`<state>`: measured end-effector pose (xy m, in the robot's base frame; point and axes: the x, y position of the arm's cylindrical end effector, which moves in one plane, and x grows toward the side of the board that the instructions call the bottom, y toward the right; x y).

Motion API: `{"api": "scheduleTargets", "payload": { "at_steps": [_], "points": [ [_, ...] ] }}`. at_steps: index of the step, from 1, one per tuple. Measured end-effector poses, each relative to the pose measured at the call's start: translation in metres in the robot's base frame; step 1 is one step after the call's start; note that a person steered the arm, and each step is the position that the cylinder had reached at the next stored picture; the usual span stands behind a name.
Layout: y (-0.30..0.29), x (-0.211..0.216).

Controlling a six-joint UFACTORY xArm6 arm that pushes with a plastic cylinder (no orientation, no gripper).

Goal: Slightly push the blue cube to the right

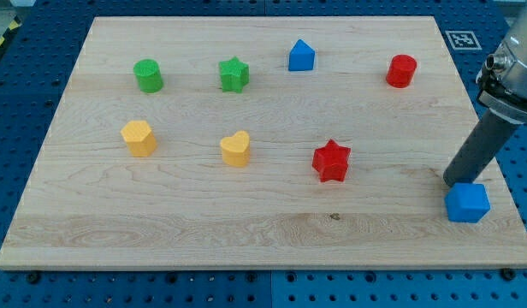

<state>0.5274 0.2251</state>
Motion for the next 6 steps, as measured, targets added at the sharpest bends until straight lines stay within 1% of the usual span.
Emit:
{"api": "scheduleTargets", "payload": {
  "at_steps": [1,2,4,5,6],
  "points": [
    [-0.034,-0.003],
    [-0.036,0.01],
    [-0.014,0.017],
    [-0.016,0.025],
    [-0.052,-0.021]
  ]
}}
